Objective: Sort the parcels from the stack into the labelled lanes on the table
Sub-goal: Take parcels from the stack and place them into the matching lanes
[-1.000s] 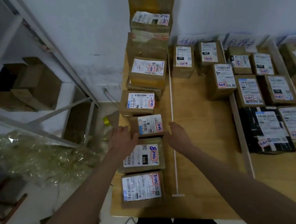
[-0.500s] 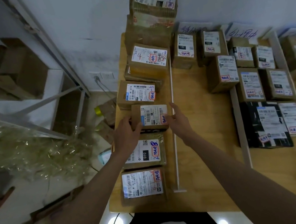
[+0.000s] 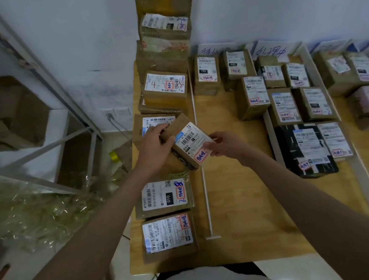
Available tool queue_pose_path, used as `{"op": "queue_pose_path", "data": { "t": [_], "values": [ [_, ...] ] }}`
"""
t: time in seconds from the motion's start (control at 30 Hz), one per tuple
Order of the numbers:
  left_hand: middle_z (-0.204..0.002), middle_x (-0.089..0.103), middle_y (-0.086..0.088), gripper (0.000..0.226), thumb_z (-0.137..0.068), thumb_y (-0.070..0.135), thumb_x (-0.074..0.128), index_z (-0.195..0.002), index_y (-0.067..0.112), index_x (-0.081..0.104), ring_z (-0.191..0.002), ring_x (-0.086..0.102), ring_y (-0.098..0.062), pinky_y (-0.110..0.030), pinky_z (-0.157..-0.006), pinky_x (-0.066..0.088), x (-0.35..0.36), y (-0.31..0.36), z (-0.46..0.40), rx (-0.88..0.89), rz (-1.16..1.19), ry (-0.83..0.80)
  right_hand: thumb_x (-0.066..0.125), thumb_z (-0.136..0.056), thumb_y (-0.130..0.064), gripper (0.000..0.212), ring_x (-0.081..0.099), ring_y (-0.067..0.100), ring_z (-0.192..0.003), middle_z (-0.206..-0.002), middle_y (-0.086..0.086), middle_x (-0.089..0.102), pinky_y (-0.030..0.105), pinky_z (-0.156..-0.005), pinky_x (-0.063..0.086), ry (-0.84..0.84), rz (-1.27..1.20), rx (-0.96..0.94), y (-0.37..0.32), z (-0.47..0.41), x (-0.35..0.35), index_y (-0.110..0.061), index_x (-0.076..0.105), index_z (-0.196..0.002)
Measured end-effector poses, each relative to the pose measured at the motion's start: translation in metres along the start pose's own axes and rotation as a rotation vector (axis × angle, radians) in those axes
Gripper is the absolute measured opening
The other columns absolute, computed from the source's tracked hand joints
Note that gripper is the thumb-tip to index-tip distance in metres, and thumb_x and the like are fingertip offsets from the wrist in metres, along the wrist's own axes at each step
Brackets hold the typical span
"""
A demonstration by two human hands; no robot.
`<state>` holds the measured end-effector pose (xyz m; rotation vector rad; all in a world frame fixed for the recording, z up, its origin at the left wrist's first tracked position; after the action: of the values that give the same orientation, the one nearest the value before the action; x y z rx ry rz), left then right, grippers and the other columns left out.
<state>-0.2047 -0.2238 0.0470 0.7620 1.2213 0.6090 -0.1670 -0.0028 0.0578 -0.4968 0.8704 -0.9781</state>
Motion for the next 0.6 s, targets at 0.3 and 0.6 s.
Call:
{"op": "queue_pose_path", "data": {
  "t": [0.3,0.6],
  "values": [
    [-0.145,0.048,-0.003,0.052,-0.1,0.049,0.044,-0.144,0.02,0.047,-0.132,0.046,-0.023,-0.044,-0.105,0.043,0.03,0.046,-0.024,0.085,-0.281,-0.077,0.062,-0.096,-0.037,0.028,0.064,0.011,-0.089,-0.099,-0.001,0.071,0.024,-0.071,0.049,0.266,-0.163,0.057,0.042,0.027,-0.034,-0.015,0.065,-0.114],
    [-0.149,0.043,-0.01,0.054,-0.103,0.045,0.036,-0.144,0.01,0.047,-0.139,0.038,-0.027,-0.044,-0.118,0.025,0.059,0.041,-0.02,0.193,-0.64,-0.04,0.061,-0.095,-0.04,0.035,0.067,0.017,-0.094,-0.102,0.003,0.071,0.035,-0.085,0.057,0.351,-0.341,0.202,0.094,0.013,-0.045,-0.011,0.063,-0.115]
  ]
}}
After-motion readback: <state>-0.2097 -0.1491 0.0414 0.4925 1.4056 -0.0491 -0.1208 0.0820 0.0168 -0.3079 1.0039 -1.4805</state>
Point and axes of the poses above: each hand's wrist, its own z-axis away from the middle knuckle, its own x-axis out of the palm, y = z × x, the point moved 2 cm from there along -z, towards the middle knuckle
